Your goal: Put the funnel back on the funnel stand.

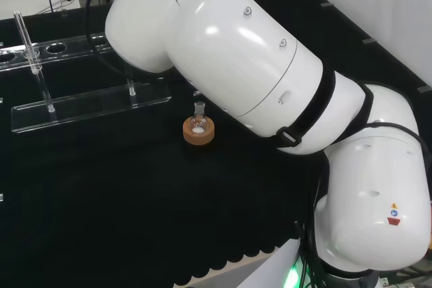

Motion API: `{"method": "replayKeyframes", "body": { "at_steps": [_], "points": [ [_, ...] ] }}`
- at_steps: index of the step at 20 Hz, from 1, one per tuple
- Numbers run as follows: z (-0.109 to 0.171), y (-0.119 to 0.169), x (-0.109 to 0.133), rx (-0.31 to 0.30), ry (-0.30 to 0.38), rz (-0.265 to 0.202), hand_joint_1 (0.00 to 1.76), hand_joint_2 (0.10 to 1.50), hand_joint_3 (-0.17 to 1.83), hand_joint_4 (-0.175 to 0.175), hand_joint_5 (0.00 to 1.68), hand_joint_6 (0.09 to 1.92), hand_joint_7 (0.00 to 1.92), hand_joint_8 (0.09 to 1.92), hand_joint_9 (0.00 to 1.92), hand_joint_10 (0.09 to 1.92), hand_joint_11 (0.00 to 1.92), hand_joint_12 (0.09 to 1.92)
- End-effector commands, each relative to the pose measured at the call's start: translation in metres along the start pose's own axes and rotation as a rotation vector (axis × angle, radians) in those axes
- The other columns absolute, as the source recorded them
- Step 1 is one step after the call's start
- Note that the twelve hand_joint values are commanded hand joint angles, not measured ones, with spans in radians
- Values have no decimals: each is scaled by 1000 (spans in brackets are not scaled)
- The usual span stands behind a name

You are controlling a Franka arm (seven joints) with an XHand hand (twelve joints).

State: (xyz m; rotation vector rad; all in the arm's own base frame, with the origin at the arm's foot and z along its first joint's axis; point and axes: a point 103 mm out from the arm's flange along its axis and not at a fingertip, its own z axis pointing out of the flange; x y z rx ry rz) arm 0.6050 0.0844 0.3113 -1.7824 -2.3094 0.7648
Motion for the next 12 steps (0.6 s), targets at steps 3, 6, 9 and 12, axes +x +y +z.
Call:
{"method": "replayKeyframes", "body": {
  "at_steps": [3, 6, 9, 12],
  "points": [
    [8, 9, 2, 13, -4, 5, 752, 719, 564, -58, 589, 865, 661, 706, 1042, 486, 689, 1199],
    [12, 13, 5, 23, 0, 10, 742, 718, 558, -69, 466, 775, 524, 738, 866, 536, 622, 1237],
    [13, 14, 6, 57, 3, 11, 718, 716, 546, -79, 340, 564, 271, 742, 568, 622, 459, 1297],
    [14, 13, 7, 97, 19, 12, 673, 704, 529, -85, 247, 303, 57, 643, 275, 711, 251, 1372]
  ]
}}
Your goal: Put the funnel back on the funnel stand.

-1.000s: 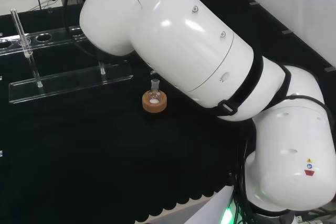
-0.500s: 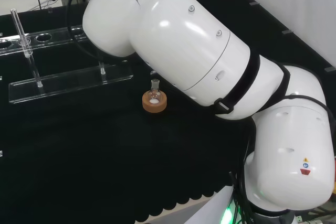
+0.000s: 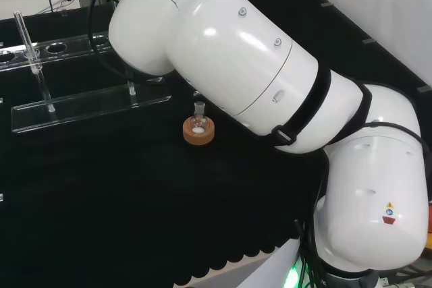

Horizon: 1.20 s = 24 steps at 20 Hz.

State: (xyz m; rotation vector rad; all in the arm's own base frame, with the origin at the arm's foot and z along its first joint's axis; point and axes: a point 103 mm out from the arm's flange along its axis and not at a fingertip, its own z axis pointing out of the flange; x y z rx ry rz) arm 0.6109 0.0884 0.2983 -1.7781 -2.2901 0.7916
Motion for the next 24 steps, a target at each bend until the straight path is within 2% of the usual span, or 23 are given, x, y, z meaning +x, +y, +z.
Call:
{"method": "replayKeyframes", "body": {
  "at_steps": [1, 3, 5, 9, 14, 17, 24],
  "points": [
    [6, 0, 3, 75, 23, 9, 656, 700, 517, -85, 220, 226, 28, 552, 187, 743, 183, 1395],
    [5, -5, 3, 75, 26, 9, 630, 696, 489, -84, 180, 113, 5, 406, 74, 793, 96, 1424],
    [3, -11, 3, 75, 28, 7, 610, 688, 465, -82, 149, 87, 0, 309, 21, 812, 51, 1438],
    [-1, -32, 3, 26, 26, 17, 582, 678, 428, -81, 130, 87, 0, 248, 0, 808, 25, 1451],
    [-4, -70, -2, -38, 37, 48, 576, 693, 387, -85, 157, 87, 0, 356, 25, 833, 37, 1455],
    [1, -95, -6, -79, 92, 57, 578, 701, 374, -84, 205, 87, 0, 447, 67, 827, 63, 1449],
    [21, -143, -18, -104, 129, 109, 598, 724, 370, -83, 273, 87, 0, 597, 161, 800, 102, 1439]
  ]
}}
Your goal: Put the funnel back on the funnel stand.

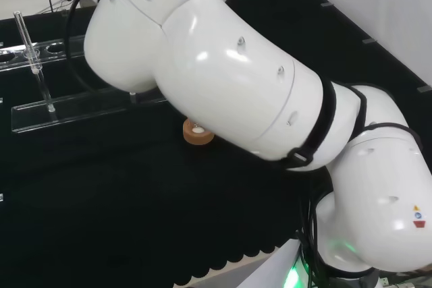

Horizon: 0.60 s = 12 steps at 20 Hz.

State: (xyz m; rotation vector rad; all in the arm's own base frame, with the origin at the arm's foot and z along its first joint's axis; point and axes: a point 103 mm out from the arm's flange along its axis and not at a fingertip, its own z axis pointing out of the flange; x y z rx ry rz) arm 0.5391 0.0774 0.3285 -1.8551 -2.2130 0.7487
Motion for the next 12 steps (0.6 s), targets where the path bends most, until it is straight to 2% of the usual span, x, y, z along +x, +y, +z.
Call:
{"method": "replayKeyframes", "body": {
  "at_steps": [1, 12],
  "points": [
    [15, -70, -30, -108, 88, 52, 602, 728, 373, -83, 283, 87, 11, 620, 188, 789, 109, 1435],
    [55, -130, -44, -145, 140, 125, 653, 783, 445, -83, 392, 87, 147, 713, 360, 729, 214, 1401]
  ]
}}
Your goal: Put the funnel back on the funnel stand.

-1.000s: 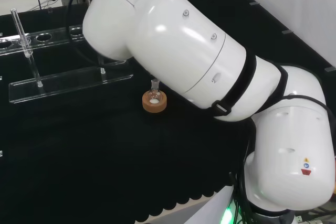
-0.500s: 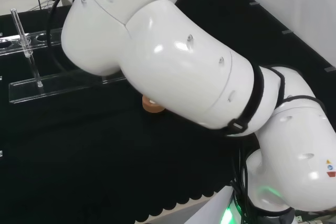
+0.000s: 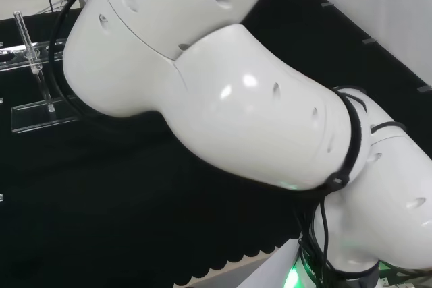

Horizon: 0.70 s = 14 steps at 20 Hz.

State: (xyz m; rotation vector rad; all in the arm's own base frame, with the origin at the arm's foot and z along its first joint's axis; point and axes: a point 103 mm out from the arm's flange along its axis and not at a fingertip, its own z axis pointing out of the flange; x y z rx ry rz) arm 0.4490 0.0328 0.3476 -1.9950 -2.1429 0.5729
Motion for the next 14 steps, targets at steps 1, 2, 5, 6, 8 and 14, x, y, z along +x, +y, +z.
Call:
{"method": "replayKeyframes", "body": {
  "at_steps": [1, 2, 5, 6, 8, 14],
  "points": [
    [18, -42, -24, -65, 44, 40, 654, 785, 448, -83, 397, 87, 153, 715, 366, 727, 219, 1400],
    [20, -47, -25, -65, 48, 44, 654, 787, 451, -83, 401, 87, 157, 716, 369, 726, 222, 1400],
    [27, -62, -28, -66, 54, 58, 656, 790, 456, -84, 409, 87, 163, 717, 374, 722, 230, 1398],
    [30, -66, -29, -64, 55, 61, 656, 790, 457, -84, 411, 87, 165, 718, 375, 721, 231, 1398],
    [33, -72, -31, -56, 60, 65, 656, 790, 461, -84, 414, 87, 168, 718, 379, 717, 234, 1395],
    [51, -96, -29, -82, 57, 77, 658, 790, 470, -85, 419, 87, 173, 718, 385, 711, 240, 1392]
  ]
}}
